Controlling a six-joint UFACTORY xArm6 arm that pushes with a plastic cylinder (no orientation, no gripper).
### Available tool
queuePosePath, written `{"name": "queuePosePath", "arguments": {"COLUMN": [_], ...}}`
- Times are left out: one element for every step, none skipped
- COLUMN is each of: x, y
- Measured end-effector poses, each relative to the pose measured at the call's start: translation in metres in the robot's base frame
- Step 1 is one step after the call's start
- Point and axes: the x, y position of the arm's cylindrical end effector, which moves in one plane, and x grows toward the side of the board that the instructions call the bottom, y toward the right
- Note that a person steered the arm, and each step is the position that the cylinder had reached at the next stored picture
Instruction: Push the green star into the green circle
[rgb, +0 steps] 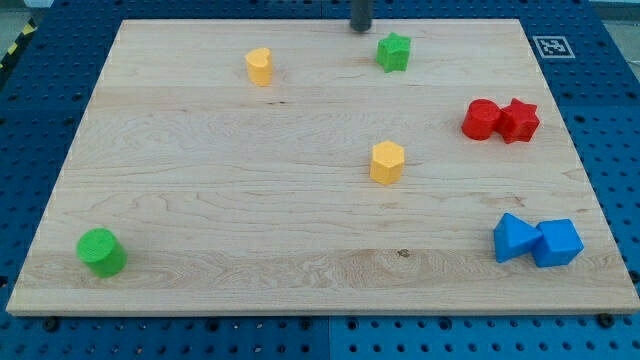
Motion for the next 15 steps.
{"name": "queuePosePath", "arguments": {"x": [0.008, 0.011, 0.026, 0.045, 0.054, 0.074, 0.090, 0.111, 0.128, 0.140, 0.157, 0.178, 0.203, 0.226, 0.246], "y": [0.042, 0.042, 0.037, 0.029, 0.029, 0.029, 0.029, 0.023, 0.001, -0.022, -0.042, -0.065, -0.085, -0.102, -0.121]}}
